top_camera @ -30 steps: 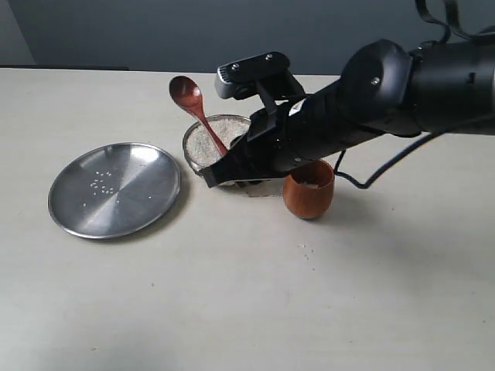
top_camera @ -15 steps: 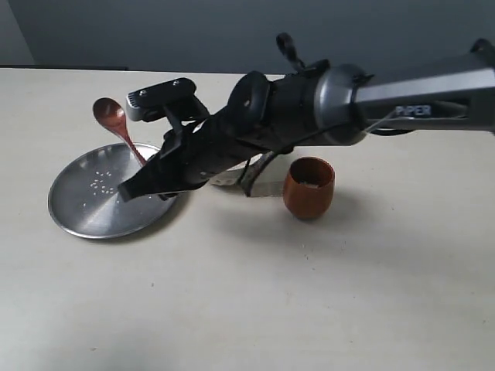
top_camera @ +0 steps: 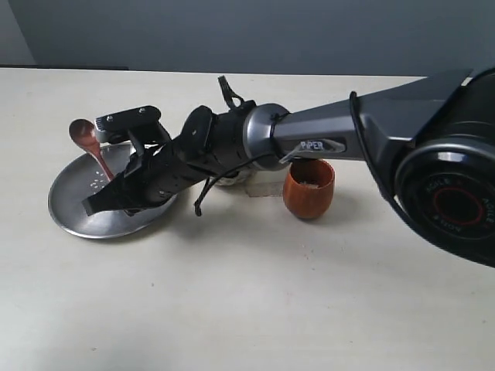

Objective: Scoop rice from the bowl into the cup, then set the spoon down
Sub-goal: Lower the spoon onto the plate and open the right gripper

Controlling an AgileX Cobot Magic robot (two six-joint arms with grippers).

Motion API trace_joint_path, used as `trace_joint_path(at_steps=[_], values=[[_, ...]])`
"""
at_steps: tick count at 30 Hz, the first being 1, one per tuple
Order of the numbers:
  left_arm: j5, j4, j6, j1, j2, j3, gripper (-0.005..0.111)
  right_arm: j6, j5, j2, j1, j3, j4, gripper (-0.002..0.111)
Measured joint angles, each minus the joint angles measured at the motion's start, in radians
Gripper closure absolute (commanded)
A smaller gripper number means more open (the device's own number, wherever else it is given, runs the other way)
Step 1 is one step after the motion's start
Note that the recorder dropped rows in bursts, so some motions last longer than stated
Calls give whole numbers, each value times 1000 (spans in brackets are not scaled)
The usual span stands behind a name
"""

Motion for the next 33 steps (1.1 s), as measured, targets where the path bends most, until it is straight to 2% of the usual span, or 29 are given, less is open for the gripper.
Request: trace_joint_path(at_steps=[13, 20, 30, 33], values=[[0, 0, 0, 0, 0, 0, 106, 0, -44, 46, 0, -4, 1, 108], [0, 0, 0, 0, 0, 0, 106, 0, -46, 46, 0, -4, 1, 71], [0, 0, 0, 0, 0, 0, 106, 0, -46, 4, 0, -4, -13, 71], [0, 0, 0, 0, 0, 0, 106, 0, -38, -56, 0, -4, -53, 79]])
